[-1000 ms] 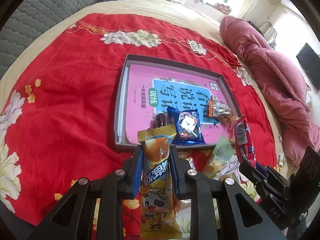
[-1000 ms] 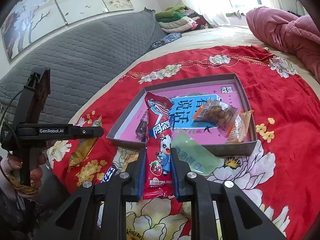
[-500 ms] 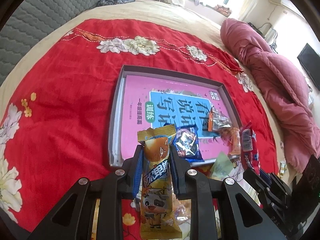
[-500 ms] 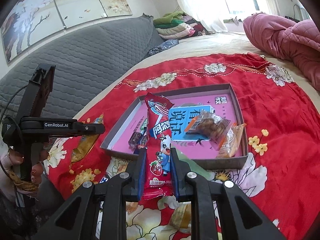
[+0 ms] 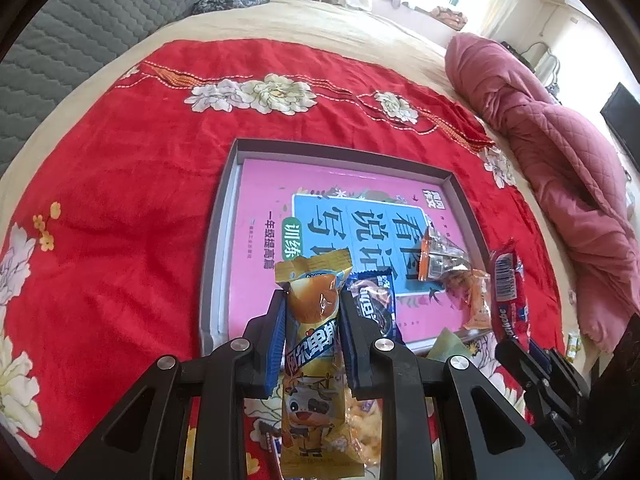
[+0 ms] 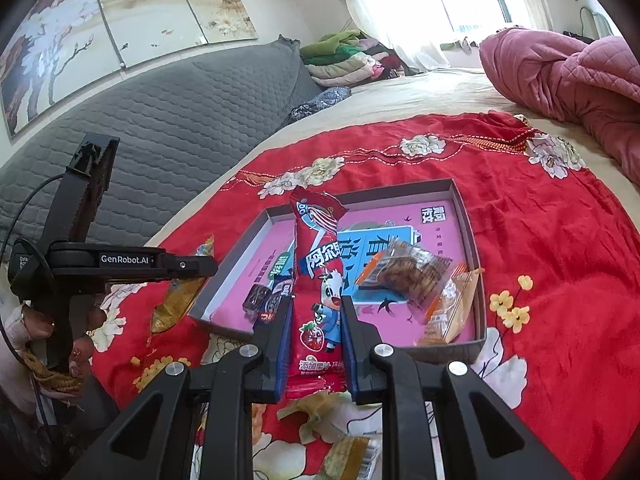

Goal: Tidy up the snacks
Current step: 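Lift and carry the candy stick and yellow bar over the tray with both tools, then lower and open the right tool onto the tray while the left tool releases the yellow bar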

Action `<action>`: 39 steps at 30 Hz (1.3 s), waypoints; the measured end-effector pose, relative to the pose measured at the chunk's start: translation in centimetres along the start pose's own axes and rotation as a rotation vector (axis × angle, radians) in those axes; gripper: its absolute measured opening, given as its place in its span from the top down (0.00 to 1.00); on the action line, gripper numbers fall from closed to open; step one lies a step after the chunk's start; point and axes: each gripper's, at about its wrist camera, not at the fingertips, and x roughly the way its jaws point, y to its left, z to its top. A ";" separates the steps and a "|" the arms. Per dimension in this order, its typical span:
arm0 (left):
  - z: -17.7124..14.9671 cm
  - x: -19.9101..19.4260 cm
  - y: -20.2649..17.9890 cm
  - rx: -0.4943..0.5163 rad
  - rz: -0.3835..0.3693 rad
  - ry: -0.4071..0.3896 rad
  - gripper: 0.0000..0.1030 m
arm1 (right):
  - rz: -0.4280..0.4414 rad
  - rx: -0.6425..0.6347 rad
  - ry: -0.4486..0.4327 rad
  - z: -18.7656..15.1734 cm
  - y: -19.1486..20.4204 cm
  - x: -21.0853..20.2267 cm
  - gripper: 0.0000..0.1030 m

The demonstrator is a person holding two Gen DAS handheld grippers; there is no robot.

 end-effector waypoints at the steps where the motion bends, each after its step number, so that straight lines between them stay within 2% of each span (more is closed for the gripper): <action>1: 0.1 0.1 0.0 -0.003 0.001 0.001 0.75 | -0.002 0.001 -0.003 0.1 -0.1 0.1 0.78; 9: 0.9 1.0 0.3 -0.012 0.019 -0.002 0.75 | -0.008 0.008 -0.027 1.0 -1.0 0.5 0.78; 28: 1.5 4.5 1.4 -0.028 0.072 0.038 0.75 | -0.032 0.058 -0.012 1.7 -3.8 2.7 0.78; 39: 2.4 5.5 1.8 -0.030 0.084 0.000 0.75 | -0.038 0.062 -0.003 1.6 -4.1 3.3 0.78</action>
